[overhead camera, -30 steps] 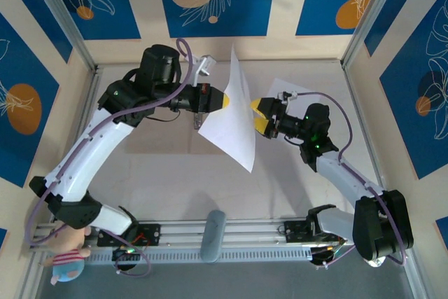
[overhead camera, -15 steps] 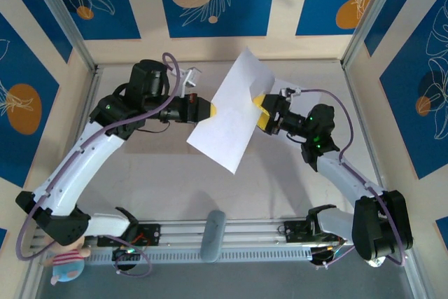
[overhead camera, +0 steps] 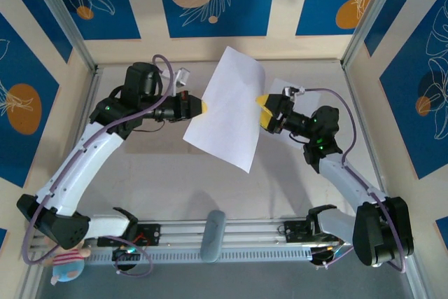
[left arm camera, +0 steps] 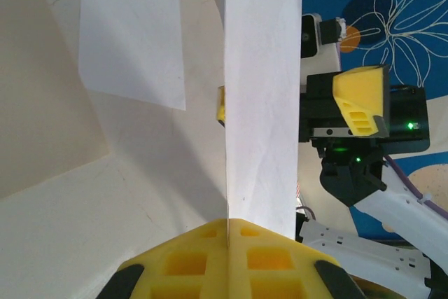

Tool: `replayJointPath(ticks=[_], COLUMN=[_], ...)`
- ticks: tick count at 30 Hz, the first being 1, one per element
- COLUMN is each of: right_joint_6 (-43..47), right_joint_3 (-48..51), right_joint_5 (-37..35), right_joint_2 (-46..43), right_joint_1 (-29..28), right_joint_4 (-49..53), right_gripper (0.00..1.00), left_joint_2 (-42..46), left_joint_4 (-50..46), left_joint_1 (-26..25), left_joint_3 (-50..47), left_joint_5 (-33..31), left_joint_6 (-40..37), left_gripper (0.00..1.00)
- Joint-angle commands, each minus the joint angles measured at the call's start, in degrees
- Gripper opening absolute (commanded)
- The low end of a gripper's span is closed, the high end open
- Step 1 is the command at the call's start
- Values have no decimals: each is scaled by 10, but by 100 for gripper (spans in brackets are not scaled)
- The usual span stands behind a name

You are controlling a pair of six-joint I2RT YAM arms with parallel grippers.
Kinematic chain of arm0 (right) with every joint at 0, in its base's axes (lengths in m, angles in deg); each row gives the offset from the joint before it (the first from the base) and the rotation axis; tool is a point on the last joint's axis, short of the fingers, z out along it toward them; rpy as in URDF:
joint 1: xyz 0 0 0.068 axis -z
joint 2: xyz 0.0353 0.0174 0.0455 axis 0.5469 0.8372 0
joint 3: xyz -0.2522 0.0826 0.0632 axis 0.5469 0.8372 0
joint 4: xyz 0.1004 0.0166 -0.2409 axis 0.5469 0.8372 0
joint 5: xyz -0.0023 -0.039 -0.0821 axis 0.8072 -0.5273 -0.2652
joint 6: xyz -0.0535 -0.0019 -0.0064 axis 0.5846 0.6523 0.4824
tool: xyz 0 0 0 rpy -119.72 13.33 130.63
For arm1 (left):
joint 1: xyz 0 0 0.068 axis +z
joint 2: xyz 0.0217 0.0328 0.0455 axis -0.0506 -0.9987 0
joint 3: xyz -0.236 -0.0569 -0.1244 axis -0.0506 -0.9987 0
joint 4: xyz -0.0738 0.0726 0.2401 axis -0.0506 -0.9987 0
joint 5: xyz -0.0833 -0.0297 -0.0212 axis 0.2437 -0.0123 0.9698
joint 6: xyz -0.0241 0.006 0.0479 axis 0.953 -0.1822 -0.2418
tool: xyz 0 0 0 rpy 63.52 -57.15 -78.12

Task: Put the files into the folder

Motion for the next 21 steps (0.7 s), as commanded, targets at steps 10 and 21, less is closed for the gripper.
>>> replayJointPath(ticks=[10,21], right_joint_6=[-9,-15], right_joint_3=[8,8], right_joint_5=[6,1], right_joint_2=[-22,-31], right_joint_1=[13,16], right_joint_4=[-11,-4], right_gripper=[99,96], left_joint_2=[16,18], left_joint_4=[29,35], left_joint_1=[32,49], left_joint_3=[-40,-67], left_joint_5=[58,72], left_joint_6=[4,-4], left_gripper=[0,0])
